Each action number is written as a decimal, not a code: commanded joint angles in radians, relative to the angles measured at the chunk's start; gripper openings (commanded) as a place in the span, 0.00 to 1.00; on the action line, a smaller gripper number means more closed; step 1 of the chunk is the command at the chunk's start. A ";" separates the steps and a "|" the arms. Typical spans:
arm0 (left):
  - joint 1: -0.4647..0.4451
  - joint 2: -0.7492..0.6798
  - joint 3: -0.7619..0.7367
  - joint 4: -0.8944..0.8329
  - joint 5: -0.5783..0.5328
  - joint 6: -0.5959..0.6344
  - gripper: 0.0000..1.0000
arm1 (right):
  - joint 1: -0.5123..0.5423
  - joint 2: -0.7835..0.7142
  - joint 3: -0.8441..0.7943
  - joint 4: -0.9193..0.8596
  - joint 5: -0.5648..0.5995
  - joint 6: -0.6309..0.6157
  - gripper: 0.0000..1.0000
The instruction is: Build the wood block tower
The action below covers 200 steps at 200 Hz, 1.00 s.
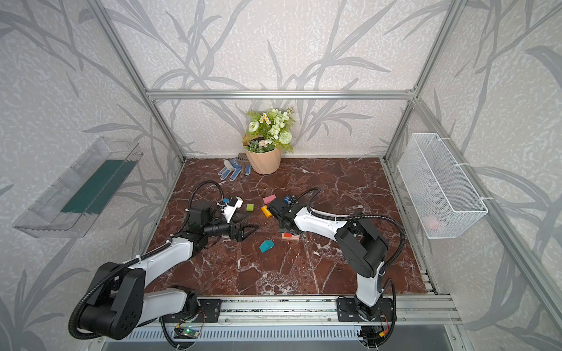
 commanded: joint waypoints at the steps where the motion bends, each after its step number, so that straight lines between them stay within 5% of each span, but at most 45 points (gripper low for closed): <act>1: -0.007 0.008 0.027 -0.014 0.000 0.032 0.99 | 0.001 0.016 0.027 -0.022 0.012 -0.006 0.54; 200: -0.017 0.030 0.047 -0.041 -0.009 0.046 0.99 | 0.001 -0.013 -0.006 -0.018 0.030 0.016 0.57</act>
